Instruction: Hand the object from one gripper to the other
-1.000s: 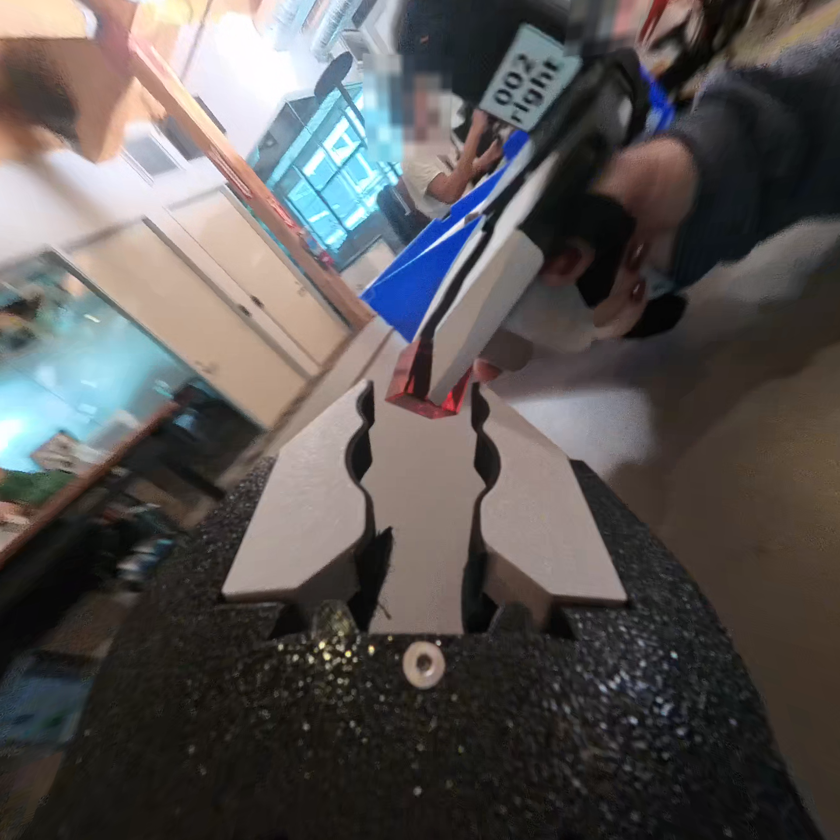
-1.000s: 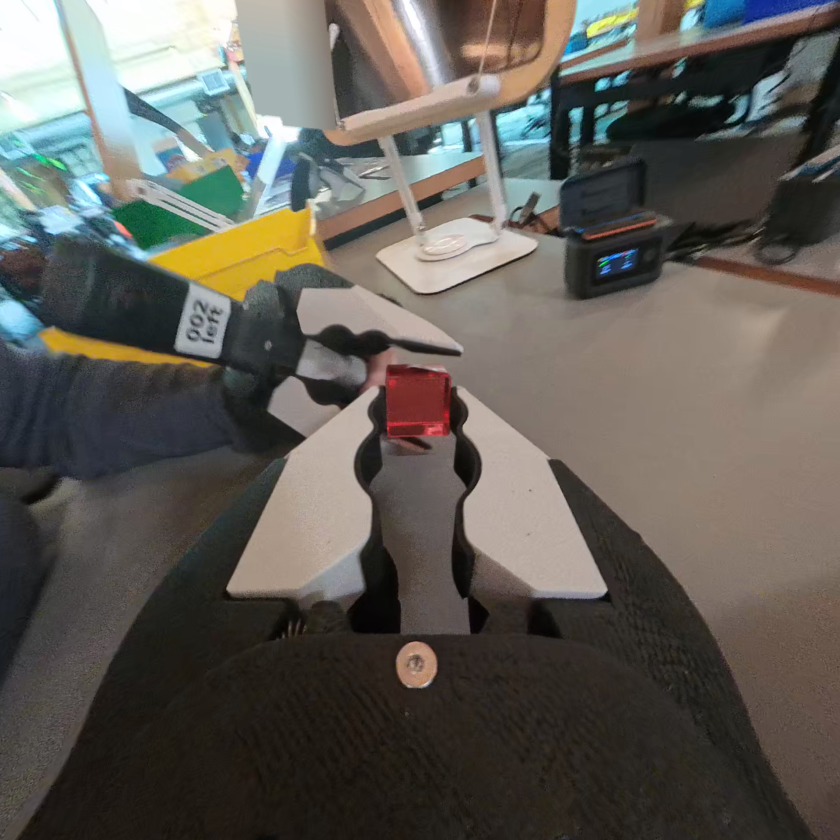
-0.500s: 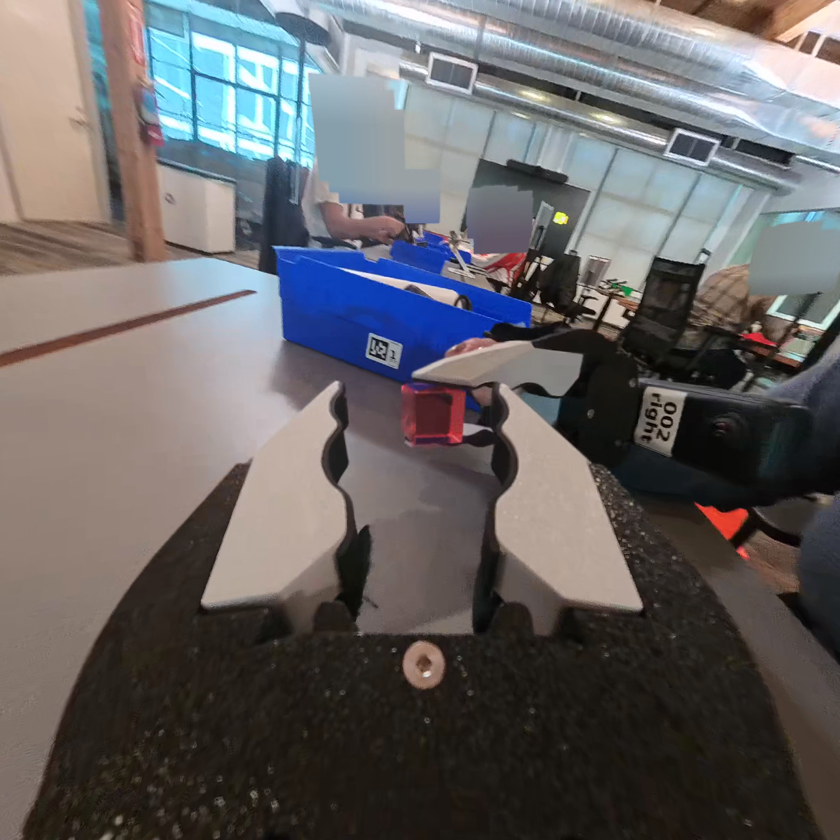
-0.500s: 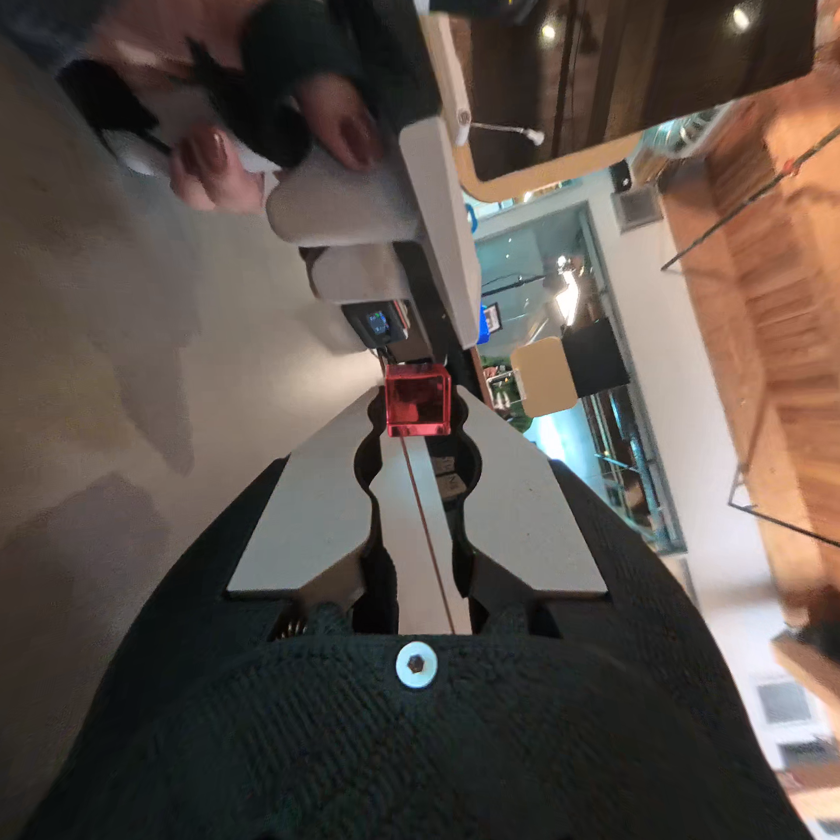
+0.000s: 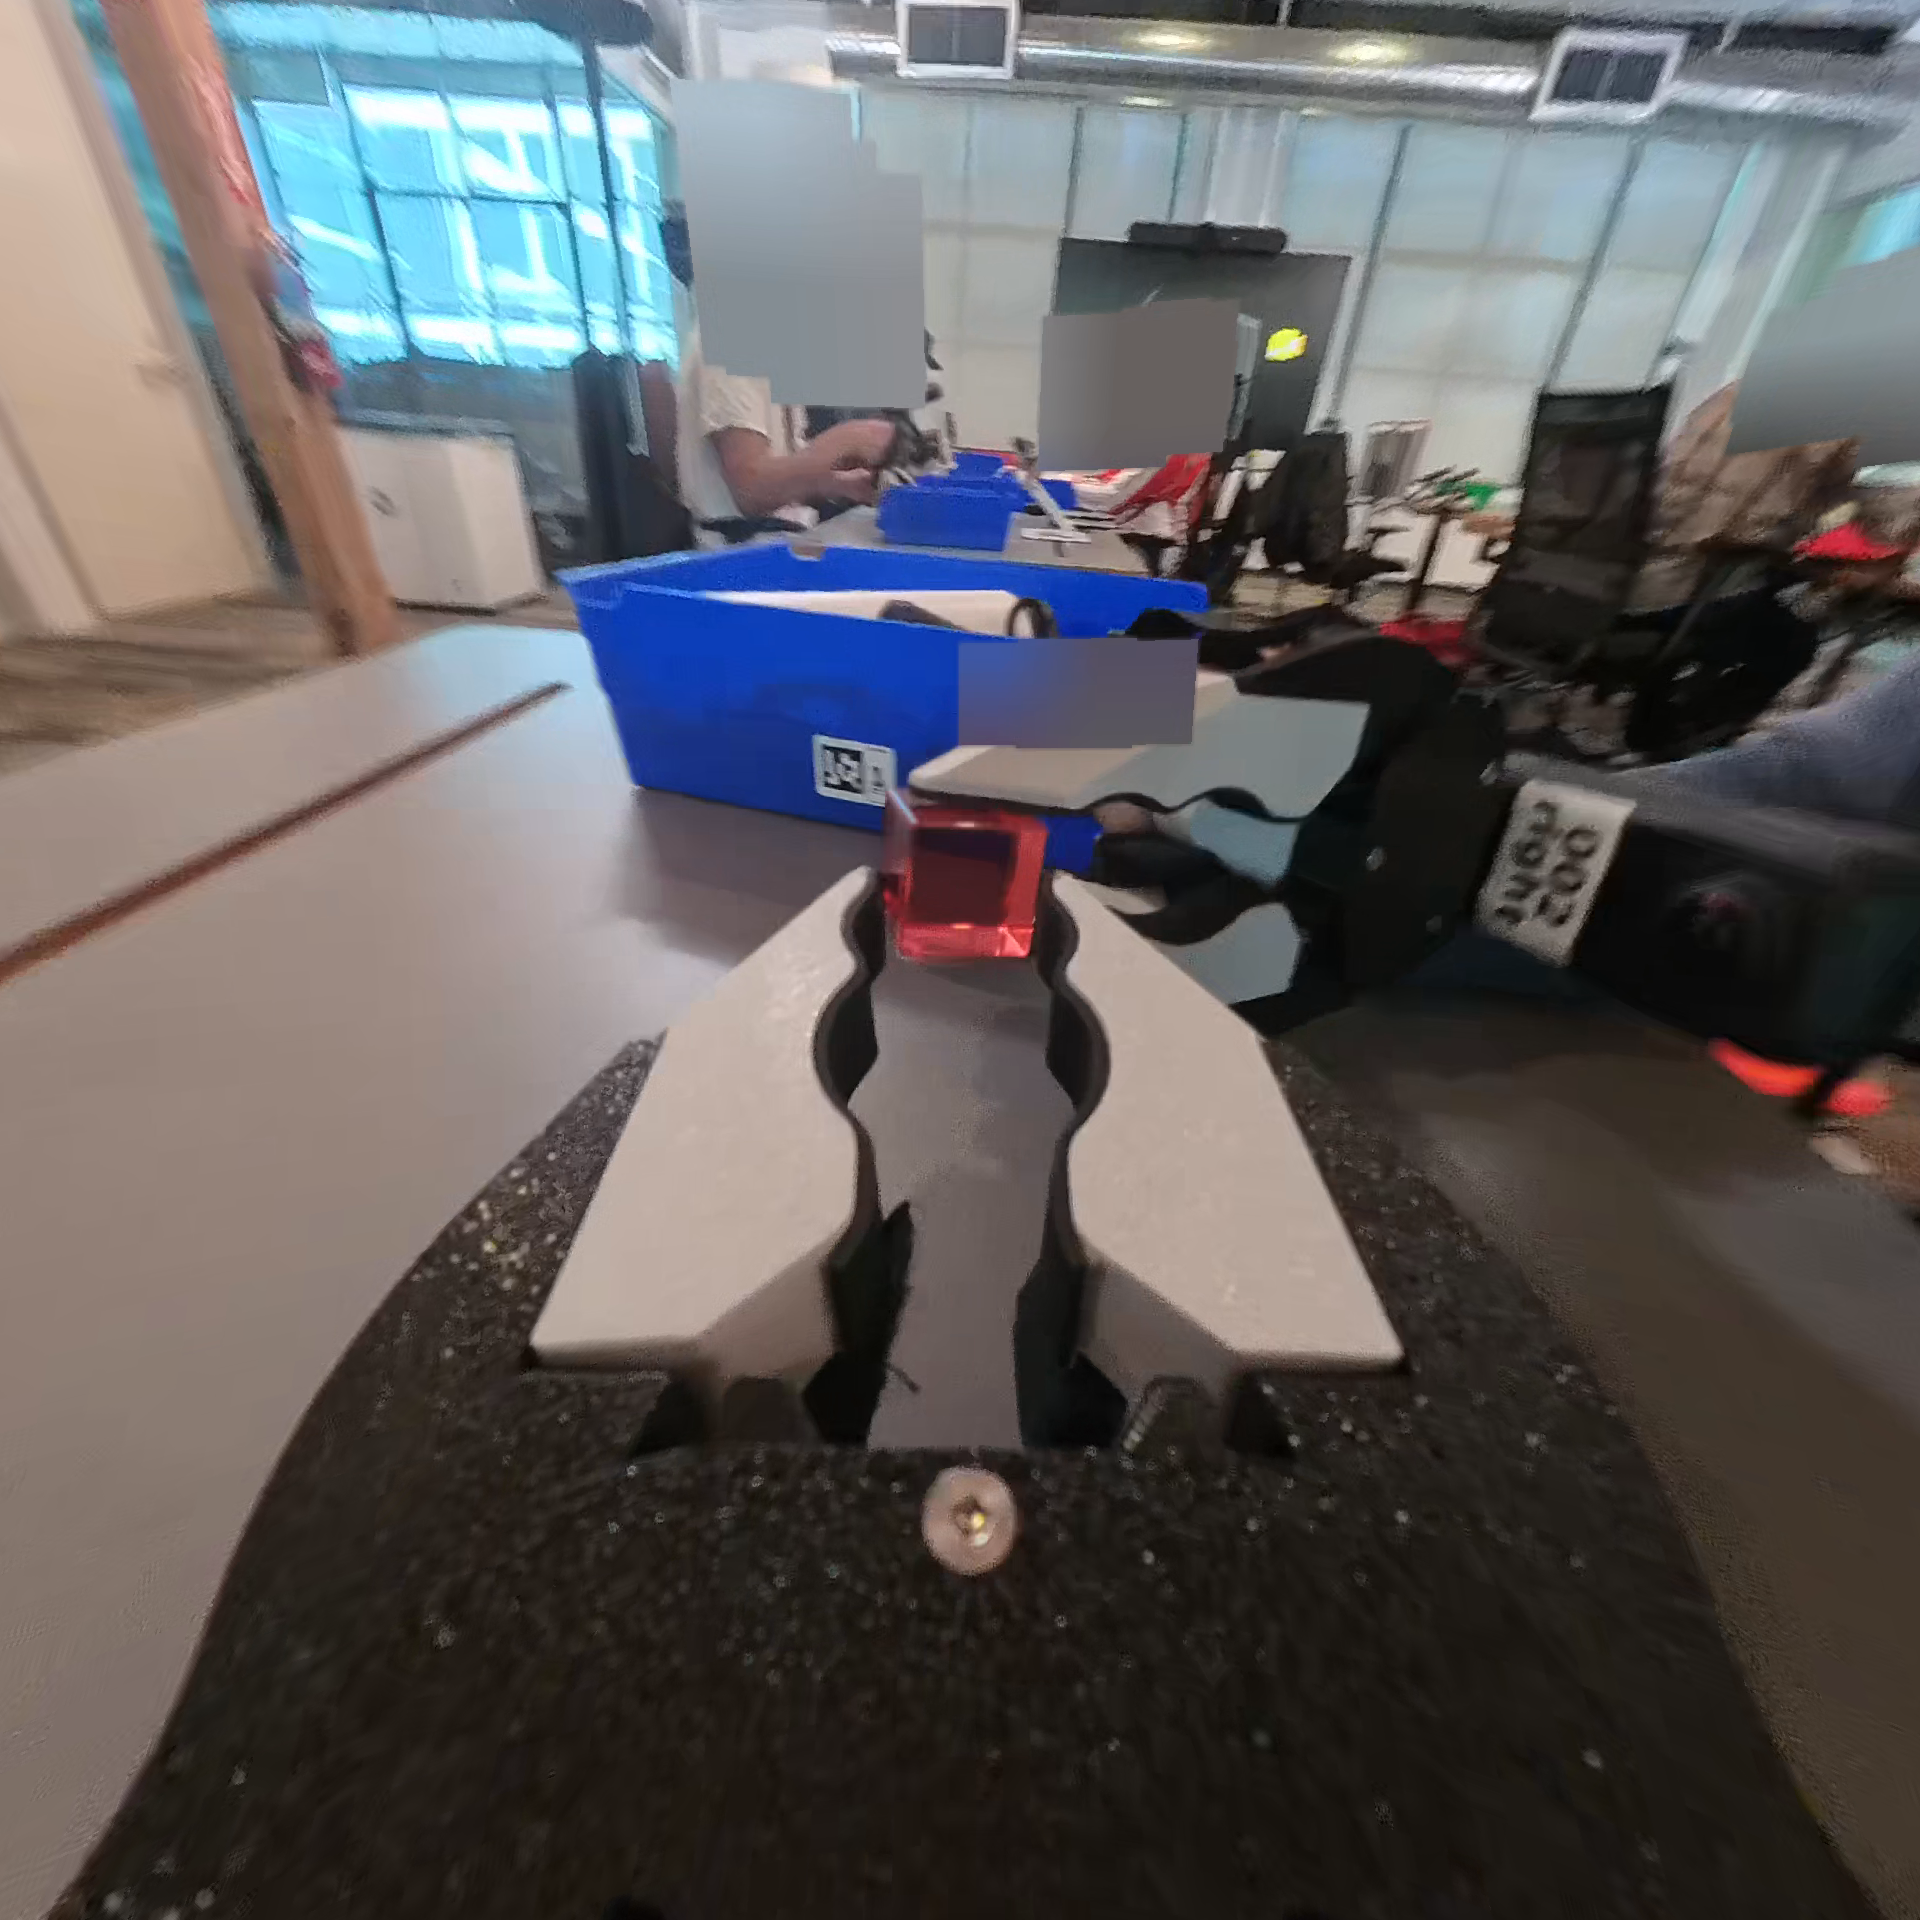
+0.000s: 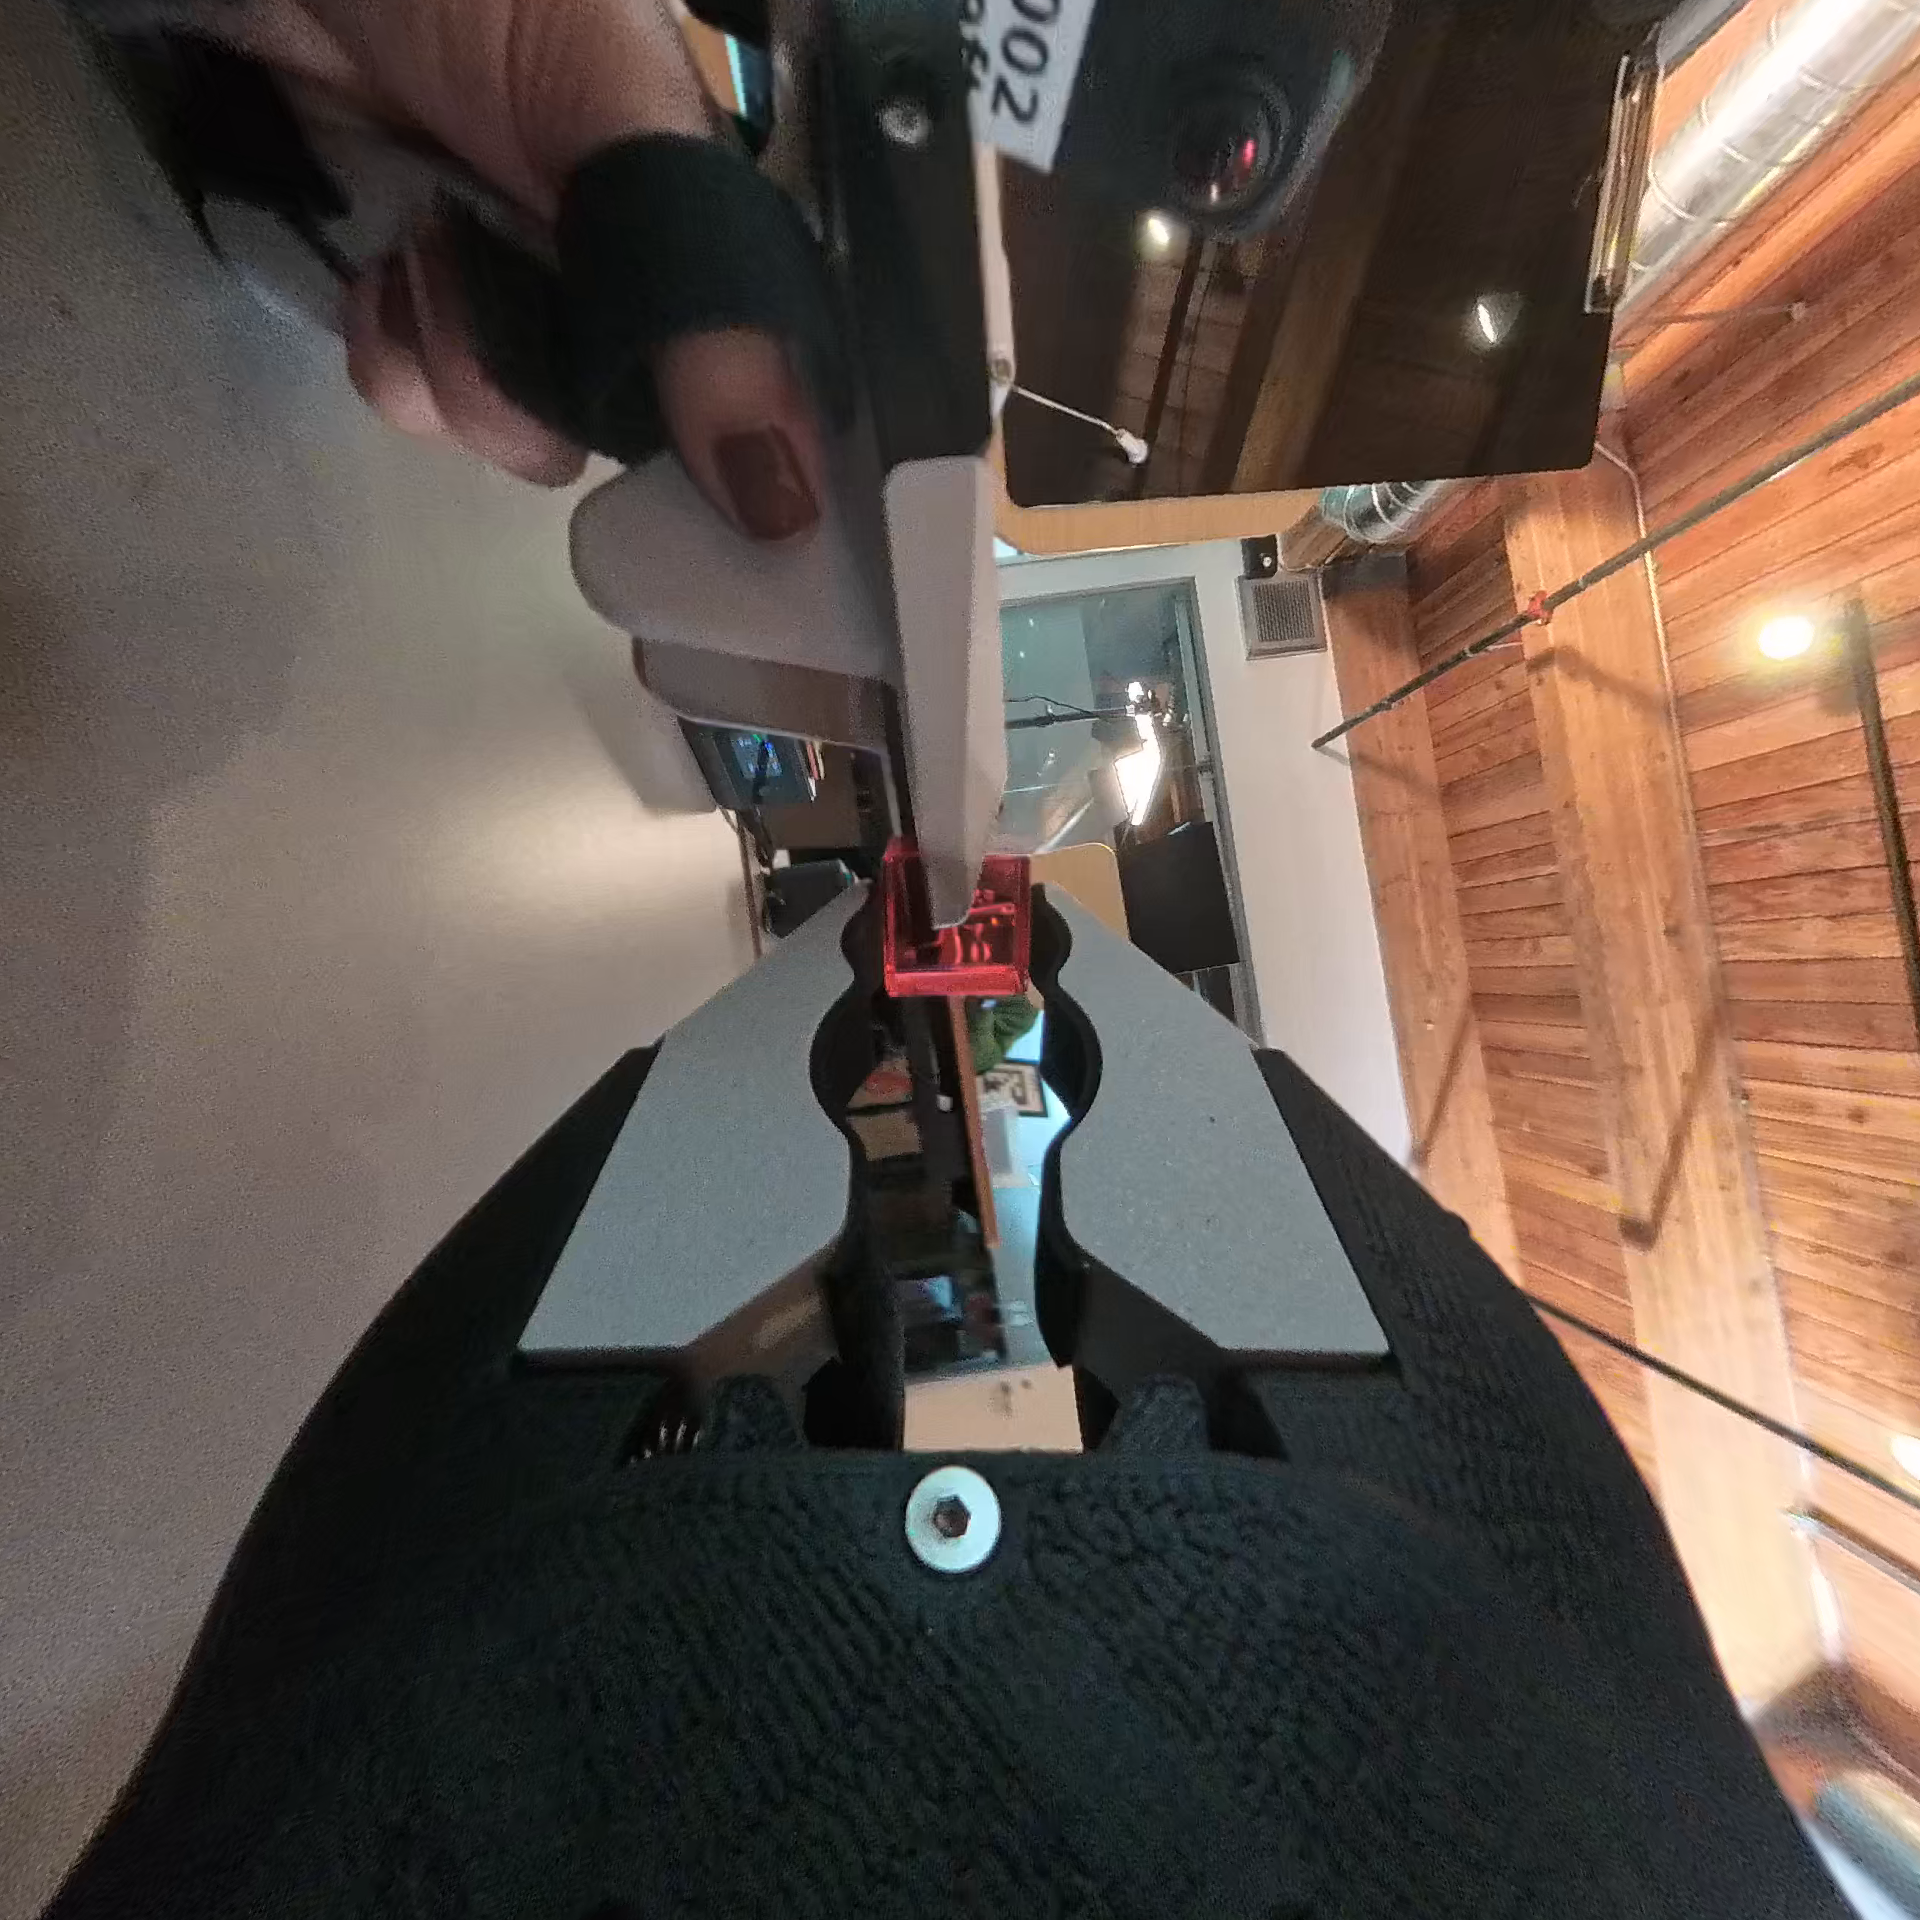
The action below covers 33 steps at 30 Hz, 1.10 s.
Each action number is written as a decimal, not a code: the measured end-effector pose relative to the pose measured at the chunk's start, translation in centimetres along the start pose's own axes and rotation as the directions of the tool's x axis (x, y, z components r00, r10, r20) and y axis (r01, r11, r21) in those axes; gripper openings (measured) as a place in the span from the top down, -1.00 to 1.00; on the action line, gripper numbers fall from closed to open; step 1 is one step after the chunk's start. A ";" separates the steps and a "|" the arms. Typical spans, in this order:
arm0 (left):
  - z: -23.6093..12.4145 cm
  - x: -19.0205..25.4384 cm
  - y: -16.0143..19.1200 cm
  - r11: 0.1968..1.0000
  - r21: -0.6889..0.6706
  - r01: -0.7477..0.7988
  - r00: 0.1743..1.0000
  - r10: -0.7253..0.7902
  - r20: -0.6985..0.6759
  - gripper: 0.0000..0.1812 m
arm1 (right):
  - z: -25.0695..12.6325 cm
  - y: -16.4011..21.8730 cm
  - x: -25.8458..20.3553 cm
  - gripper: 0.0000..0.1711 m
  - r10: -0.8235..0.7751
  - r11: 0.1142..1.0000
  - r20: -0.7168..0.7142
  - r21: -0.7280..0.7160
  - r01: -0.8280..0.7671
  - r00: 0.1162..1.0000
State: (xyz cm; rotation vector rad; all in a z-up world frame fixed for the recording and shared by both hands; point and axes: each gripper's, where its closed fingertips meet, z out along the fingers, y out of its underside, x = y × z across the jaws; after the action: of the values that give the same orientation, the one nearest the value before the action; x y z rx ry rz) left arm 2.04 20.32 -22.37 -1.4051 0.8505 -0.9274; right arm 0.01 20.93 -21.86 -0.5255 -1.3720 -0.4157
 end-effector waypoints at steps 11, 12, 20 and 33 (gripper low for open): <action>-0.3 -4.6 3.5 0.602 -0.530 -0.597 0.559 0.787 0.263 0.70 | 0.6 3.4 -3.7 0.55 0.800 0.600 0.244 -0.310 -0.738 0.548; -0.3 -4.7 3.7 0.596 -0.544 -0.590 0.558 0.789 0.258 0.70 | 0.6 3.1 -4.0 0.55 0.859 0.507 0.268 -0.333 -0.795 0.436; 0.2 -4.2 4.4 0.574 -0.557 -0.601 0.567 0.797 0.209 0.71 | 0.8 2.3 -3.5 0.48 0.963 0.157 0.262 -0.361 -0.919 0.061; 0.6 -3.7 4.9 0.566 -0.557 -0.608 0.581 0.795 0.174 0.70 | 1.0 2.6 -4.5 0.71 0.971 0.171 0.224 -0.411 -0.896 0.082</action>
State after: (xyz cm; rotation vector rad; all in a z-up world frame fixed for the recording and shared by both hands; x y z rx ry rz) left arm 1.18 23.66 -27.48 -1.3509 1.2191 0.2419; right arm -0.01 23.47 -26.44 -1.6372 -1.0939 0.7922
